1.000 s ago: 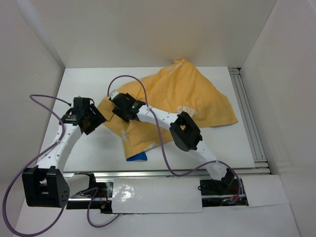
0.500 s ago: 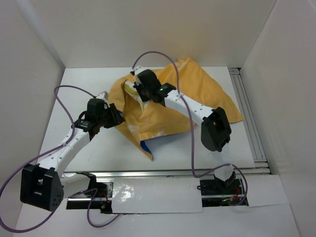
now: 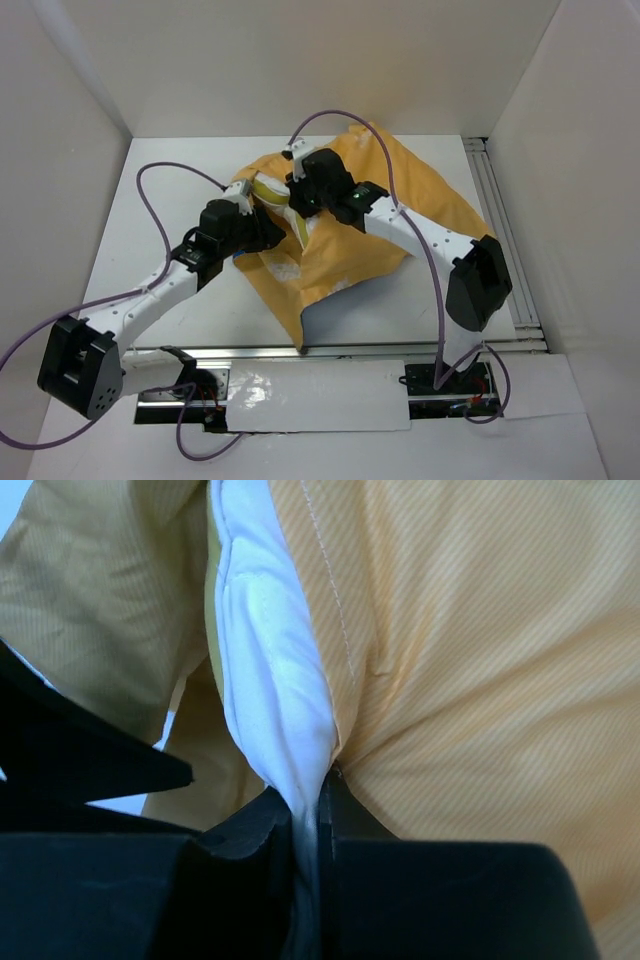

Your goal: Put the pillow into the pillowcase

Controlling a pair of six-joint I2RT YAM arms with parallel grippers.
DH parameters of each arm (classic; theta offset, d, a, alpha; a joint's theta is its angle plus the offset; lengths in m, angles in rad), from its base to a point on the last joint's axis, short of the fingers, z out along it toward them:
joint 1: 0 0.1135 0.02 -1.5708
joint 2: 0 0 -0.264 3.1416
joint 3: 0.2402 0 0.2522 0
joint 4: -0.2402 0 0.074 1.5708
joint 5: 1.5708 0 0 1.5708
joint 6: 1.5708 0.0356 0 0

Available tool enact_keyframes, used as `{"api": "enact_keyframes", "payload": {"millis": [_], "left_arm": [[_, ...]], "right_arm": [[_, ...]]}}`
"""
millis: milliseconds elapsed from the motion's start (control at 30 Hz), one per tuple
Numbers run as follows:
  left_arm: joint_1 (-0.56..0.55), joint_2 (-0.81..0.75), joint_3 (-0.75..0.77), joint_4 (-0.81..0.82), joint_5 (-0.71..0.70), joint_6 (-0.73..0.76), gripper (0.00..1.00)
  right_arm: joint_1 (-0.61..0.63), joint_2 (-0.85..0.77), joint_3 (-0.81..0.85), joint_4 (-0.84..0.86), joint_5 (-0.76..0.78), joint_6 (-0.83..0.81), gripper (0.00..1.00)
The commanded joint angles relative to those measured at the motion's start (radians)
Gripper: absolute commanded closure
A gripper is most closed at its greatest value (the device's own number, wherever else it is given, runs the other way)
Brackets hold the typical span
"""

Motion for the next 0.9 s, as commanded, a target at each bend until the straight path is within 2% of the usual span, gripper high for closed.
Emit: {"api": "enact_keyframes", "payload": {"millis": [0, 100, 167, 333, 467, 567, 733, 867], "left_arm": [[-0.044, 0.020, 0.072, 0.035, -0.076, -0.005, 0.45], [-0.073, 0.061, 0.072, 0.026, -0.091, -0.005, 0.42], [-0.087, 0.104, 0.082, 0.035, -0.091, 0.004, 0.36], [-0.124, 0.222, 0.115, 0.015, -0.116, -0.045, 0.35], [-0.147, 0.244, 0.089, 0.090, -0.107, -0.115, 0.20], [-0.167, 0.255, 0.078, 0.136, -0.093, -0.195, 0.13], [-0.197, 0.352, 0.076, 0.173, -0.171, -0.267, 0.11], [-0.198, 0.451, 0.150, 0.155, -0.200, -0.268, 0.12]], "right_arm": [[0.024, -0.126, -0.034, 0.135, 0.051, 0.030, 1.00], [0.034, -0.159, -0.057, 0.144, 0.080, 0.030, 1.00], [0.043, -0.179, -0.088, 0.161, 0.090, 0.030, 1.00], [0.052, -0.204, -0.108, 0.198, 0.125, 0.039, 1.00], [0.063, -0.213, -0.131, 0.253, 0.200, 0.074, 1.00], [0.081, -0.226, -0.166, 0.308, 0.246, 0.108, 1.00], [0.081, -0.290, -0.261, 0.444, 0.188, 0.134, 1.00], [0.081, -0.334, -0.295, 0.485, 0.142, 0.134, 1.00]]}}
